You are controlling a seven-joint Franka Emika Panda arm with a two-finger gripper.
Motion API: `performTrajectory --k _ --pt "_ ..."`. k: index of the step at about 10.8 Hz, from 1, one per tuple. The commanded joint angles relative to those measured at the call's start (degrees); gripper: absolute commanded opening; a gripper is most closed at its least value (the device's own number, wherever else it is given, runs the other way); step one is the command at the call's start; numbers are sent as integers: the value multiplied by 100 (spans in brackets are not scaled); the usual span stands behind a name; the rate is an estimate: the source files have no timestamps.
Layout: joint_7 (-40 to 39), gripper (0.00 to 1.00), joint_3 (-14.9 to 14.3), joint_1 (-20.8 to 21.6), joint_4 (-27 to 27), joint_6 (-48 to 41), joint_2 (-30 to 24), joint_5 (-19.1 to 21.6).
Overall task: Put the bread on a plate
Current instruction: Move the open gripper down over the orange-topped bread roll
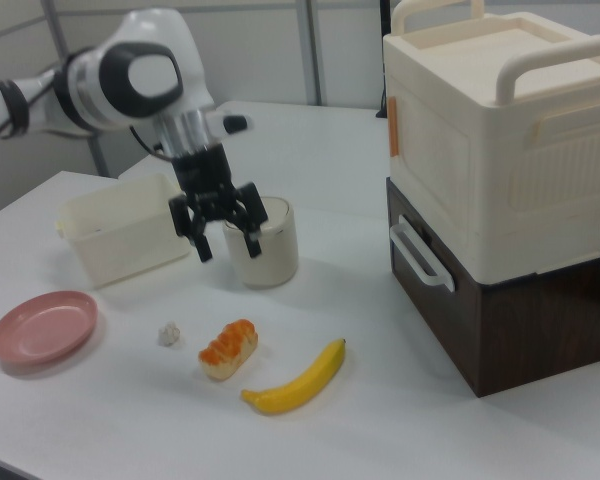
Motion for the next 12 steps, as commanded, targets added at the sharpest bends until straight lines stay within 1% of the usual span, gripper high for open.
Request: performTrajectory --k 1,2,3,4,5,6,8,9,11,12 --pt "-109 100 -20 -80 -934 1007 -293 -205" --pt "-109 100 -20 -106 -1084 1193 -275 -223" --pt "-118 100 -20 -63 -1216 1299 -214 -336" --pt "-109 100 -3 16 -1270 1309 -40 -702" --pt "-109 100 -2 173 -1261 1318 197 -810" --pt "-109 100 -2 210 -1235 1379 487 -829" --pt "-74 100 -2 411 -1217 1598 866 -838" --pt "-65 100 -2 490 -1122 1608 1015 -838" --pt "-57 100 6 535 -893 1573 1087 -803" --pt "-56 100 93 527 -892 1529 1087 -794"
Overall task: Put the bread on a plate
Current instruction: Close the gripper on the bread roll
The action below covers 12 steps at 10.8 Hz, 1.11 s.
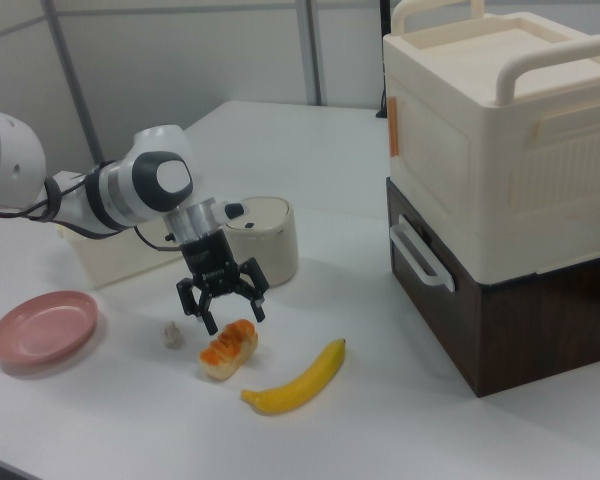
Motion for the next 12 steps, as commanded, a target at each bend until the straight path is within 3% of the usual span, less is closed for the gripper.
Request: performTrajectory --k 1,3,7,8,9,10,11,12 --pt "-13 100 77 39 89 -32 -19 -96" --pt "31 96 77 13 27 21 95 -280" --pt "32 99 261 22 -122 21 271 -395" --pt "32 92 271 21 -122 21 341 -439" --pt "23 73 271 13 -114 21 350 -439" --pt "-21 43 279 12 -122 12 350 -439" --pt "-21 6 279 4 -122 12 350 -422" --pt "31 0 279 4 -105 12 350 -396"
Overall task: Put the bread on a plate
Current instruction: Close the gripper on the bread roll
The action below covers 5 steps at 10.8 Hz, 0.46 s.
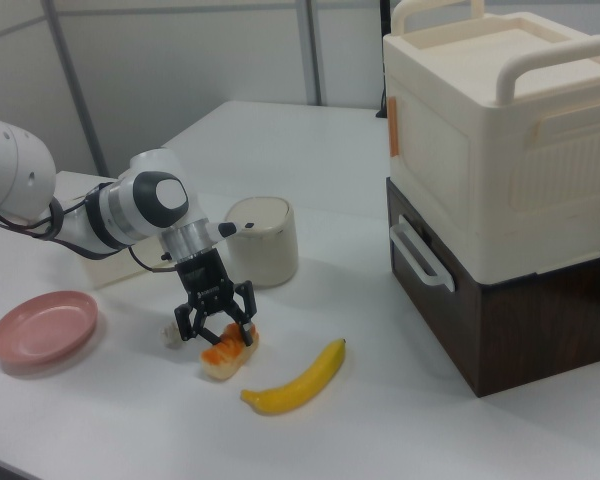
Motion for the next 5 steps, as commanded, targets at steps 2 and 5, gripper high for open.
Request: performTrajectory --k 2,5 --pt "40 0 35 -46 -34 13 -81 -18" --pt "5 0 36 -169 54 13 -177 270"
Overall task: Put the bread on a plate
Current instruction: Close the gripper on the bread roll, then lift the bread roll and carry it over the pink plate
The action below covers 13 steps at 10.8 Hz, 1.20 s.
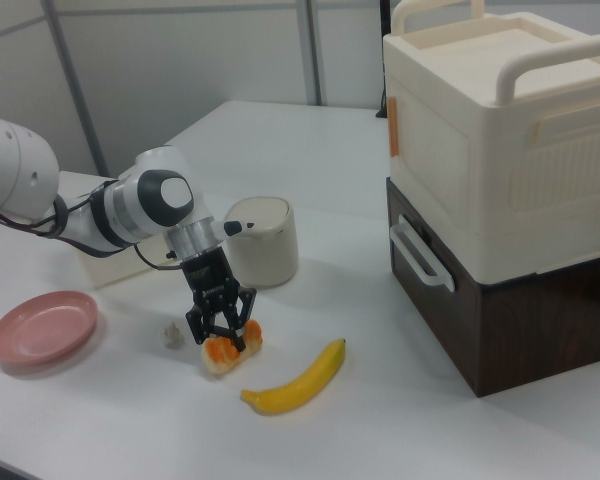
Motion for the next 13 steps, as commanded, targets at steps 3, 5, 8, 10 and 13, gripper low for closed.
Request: performTrajectory --k 3,5,8,10,13 --pt "-29 0 45 -58 377 -144 -548 672" --pt "-73 0 211 82 937 -757 -628 1006" --pt "14 0 860 511 1230 -1452 -593 1034" --pt "374 0 968 1108 1230 -1717 -549 1034" --pt "1111 0 977 2066 1222 -1876 -453 1043"
